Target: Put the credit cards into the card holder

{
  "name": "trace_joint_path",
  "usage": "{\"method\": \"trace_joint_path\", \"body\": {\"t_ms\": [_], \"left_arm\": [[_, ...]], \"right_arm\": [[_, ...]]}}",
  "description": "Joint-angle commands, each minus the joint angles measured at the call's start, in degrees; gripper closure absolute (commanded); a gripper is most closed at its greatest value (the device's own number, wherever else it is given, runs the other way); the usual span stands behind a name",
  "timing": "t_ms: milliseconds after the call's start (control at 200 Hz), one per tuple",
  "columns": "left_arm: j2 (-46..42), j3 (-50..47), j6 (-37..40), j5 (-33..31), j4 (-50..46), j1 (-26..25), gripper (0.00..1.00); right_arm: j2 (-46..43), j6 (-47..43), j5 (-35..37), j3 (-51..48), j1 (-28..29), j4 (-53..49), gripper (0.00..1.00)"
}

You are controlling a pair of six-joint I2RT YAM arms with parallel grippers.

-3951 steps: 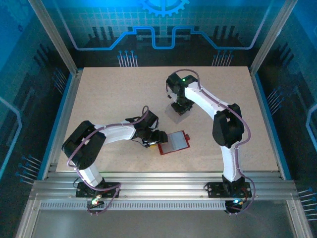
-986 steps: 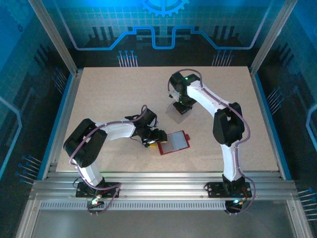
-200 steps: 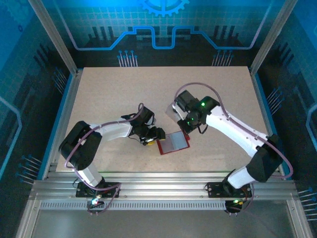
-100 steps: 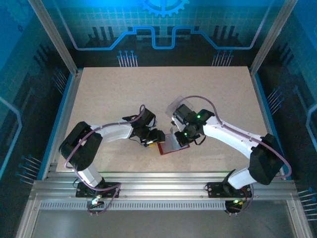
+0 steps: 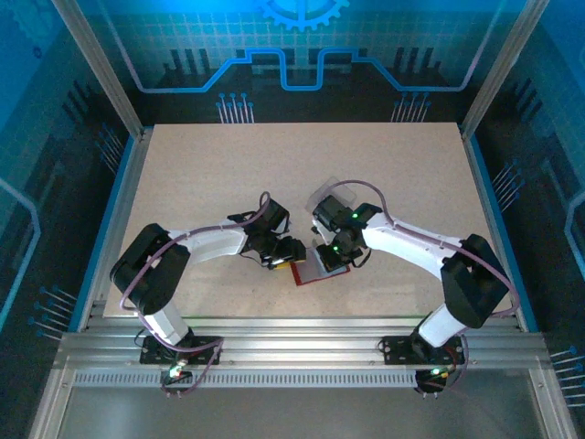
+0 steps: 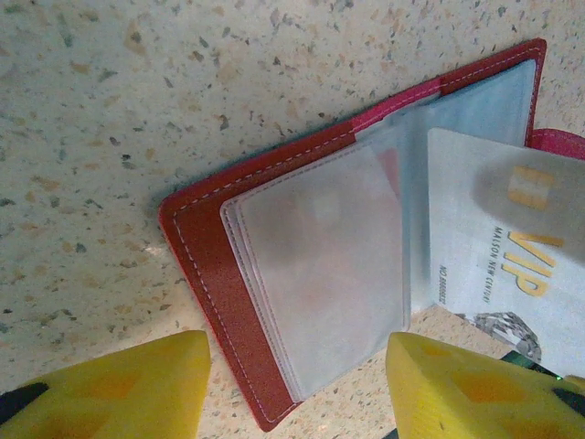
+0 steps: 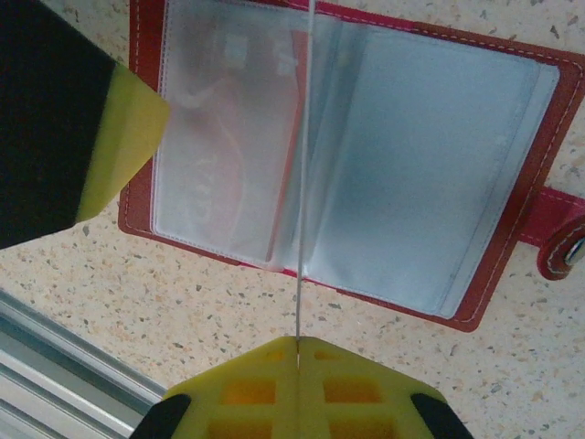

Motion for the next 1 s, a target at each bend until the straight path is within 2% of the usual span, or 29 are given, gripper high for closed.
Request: {"method": "trace_joint_path", "body": {"t_ms": [0, 550, 995], "left_arm": [[1.04, 0.76, 0.44, -0.59, -0.74, -0.46, 0.46], [1.77, 0.15, 0.18, -0.59, 0.3, -0.67, 0.46], [2.28, -0.3, -0.29, -0.42, 1.11, -0.64, 0.46]], "right_arm": [[1.4, 1.1, -0.64, -1.06, 0.55, 1.08, 1.0], [1.84, 2.2, -2.46, -1.52, 0.52, 1.42, 1.0], [3.39, 0.8, -3.37, 0.95, 0.52, 0.71, 0.84]]}}
